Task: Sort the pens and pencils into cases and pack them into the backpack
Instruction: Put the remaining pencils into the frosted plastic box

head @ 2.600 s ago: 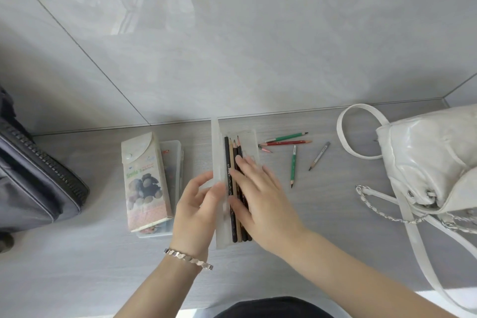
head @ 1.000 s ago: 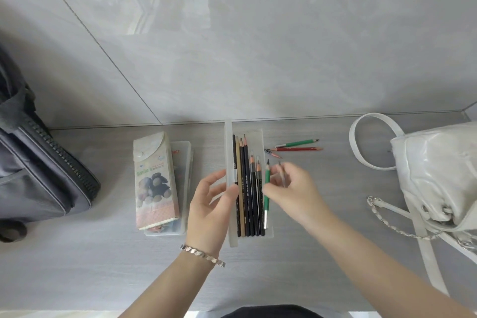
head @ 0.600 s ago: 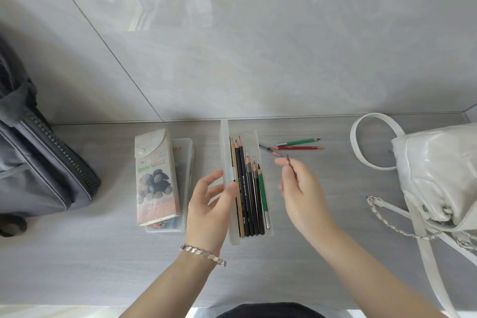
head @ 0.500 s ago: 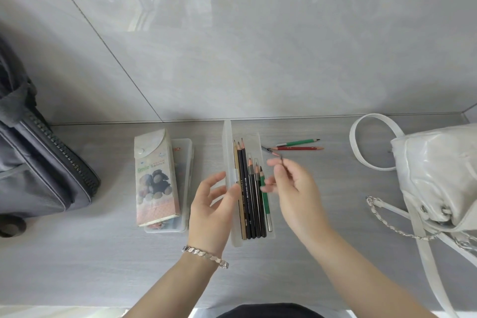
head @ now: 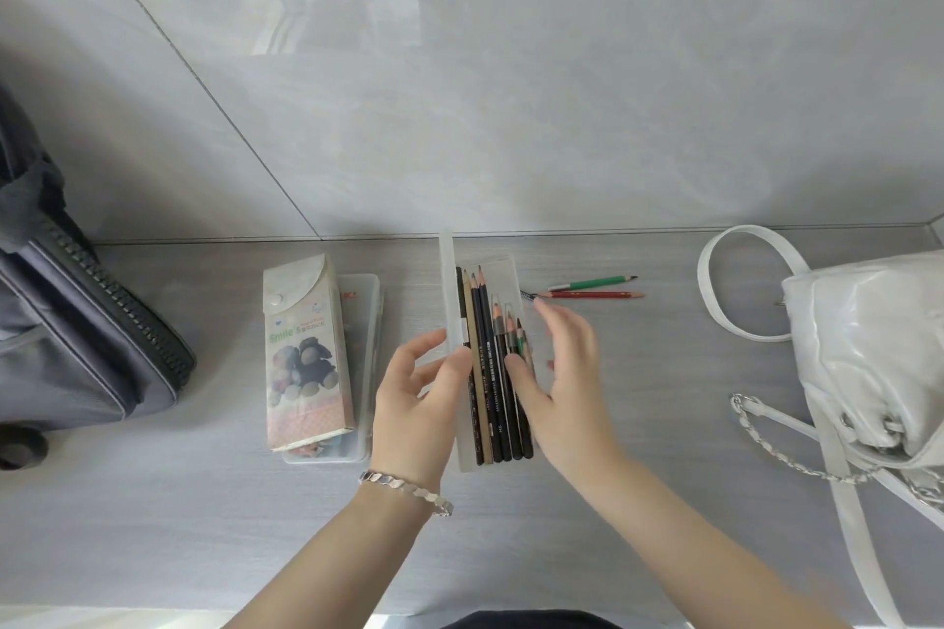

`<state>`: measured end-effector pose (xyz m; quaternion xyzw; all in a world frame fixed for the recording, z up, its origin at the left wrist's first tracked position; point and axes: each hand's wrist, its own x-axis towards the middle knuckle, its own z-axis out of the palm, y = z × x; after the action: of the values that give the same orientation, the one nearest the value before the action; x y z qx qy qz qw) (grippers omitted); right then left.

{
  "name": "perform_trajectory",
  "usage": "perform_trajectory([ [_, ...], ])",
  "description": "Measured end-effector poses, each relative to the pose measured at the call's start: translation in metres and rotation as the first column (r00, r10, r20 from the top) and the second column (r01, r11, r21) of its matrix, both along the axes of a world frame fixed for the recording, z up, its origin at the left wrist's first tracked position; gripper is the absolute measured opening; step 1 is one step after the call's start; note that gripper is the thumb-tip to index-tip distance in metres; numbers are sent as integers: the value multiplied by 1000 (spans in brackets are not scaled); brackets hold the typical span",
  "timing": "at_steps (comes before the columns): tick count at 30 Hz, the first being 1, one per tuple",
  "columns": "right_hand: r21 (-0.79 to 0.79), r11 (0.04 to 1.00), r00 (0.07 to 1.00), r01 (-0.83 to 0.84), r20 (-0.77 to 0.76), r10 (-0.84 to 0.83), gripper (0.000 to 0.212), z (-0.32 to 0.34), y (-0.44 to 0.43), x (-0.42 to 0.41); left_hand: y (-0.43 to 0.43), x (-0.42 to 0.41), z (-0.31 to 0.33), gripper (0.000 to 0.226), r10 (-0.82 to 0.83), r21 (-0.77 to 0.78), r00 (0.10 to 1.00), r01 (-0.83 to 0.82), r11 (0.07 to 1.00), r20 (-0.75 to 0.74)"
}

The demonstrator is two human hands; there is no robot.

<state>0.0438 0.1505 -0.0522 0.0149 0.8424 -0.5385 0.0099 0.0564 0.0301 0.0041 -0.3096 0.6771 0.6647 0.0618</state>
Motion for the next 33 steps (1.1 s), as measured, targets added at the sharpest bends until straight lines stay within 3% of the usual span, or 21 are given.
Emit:
perform_trajectory([
  [3,78,996,999,-45,-22,47,35,-3,17,-25,-4,-8,-2,18,-15,-30,1000,15,999,8],
  [5,303,953,995,-23,-86,51,28,-14,36,-55,-5,-14,-4,18,-19,-46,1000,20,999,15],
  [7,561,824,993,-82,-26,117,35,-26,57,-85,-7,-18,-7,18,-26,-59,999,27,998,23],
  [9,752,616,972,-233,155,178,43,-38,74,-106,-8,-21,-8,16,-35,-65,999,36,997,26],
  [12,865,321,913,-385,305,272,37,-45,83,-120,-10,-23,-9,17,-43,-75,999,45,996,26],
  [16,881,203,891,-428,373,260,31,-46,77,-124,-15,-23,-9,18,-42,-88,998,46,995,40],
  [20,848,258,886,-463,446,125,27,-48,79,-117,-18,-20,-10,19,-50,-98,997,56,994,66],
  [24,717,567,882,-405,470,36,22,-43,83,-106,-21,-15,-9,18,-36,-86,996,43,995,81],
  [26,613,713,927,-340,345,146,25,-36,81,-98,-23,-12,-7,16,-35,-80,996,41,996,85],
  [28,463,817,935,-344,93,341,25,-19,73,-86,-25,-11,-6,18,-41,-77,994,49,996,97],
  [30,440,794,818,-421,-196,542,26,2,64,-73,-27,-11,-4,16,-68,-90,992,78,993,107],
  [33,671,618,471,-408,-425,773,26,12,50,-54,-24,-8,3,14,-141,-105,985,152,983,99],
])
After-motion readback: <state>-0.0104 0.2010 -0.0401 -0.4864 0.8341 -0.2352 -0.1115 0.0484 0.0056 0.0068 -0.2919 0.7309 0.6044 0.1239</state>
